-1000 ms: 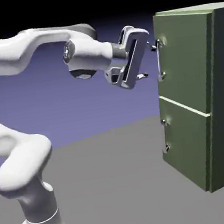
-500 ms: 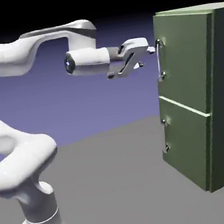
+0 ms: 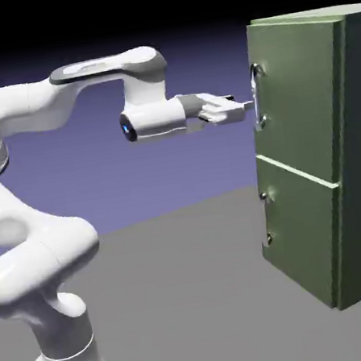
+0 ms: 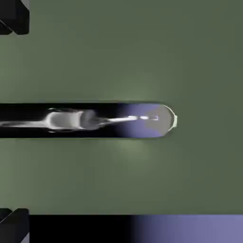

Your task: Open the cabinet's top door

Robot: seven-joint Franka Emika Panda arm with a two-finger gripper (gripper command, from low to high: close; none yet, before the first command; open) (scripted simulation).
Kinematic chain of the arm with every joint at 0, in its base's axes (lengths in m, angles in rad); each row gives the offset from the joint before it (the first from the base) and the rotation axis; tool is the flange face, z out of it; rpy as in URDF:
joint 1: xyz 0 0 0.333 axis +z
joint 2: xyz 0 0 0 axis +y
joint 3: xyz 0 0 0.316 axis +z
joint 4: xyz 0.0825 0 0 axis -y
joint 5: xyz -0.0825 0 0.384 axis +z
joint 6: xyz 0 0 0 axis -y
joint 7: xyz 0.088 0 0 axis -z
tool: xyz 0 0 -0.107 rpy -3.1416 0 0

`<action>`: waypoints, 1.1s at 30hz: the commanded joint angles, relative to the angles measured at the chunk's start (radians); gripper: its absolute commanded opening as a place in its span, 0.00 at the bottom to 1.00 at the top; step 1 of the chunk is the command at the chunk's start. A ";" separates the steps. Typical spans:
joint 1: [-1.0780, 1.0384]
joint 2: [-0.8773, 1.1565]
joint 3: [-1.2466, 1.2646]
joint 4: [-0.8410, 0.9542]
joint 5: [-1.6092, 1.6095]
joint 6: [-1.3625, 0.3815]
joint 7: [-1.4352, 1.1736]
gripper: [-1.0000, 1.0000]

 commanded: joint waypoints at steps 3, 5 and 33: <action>-0.110 0.030 0.067 0.082 0.010 -0.012 -0.004 1.00; -0.111 0.030 0.067 0.082 0.010 -0.012 -0.004 0.00; 0.756 0.425 -0.680 -0.148 -0.019 -0.134 -0.601 0.00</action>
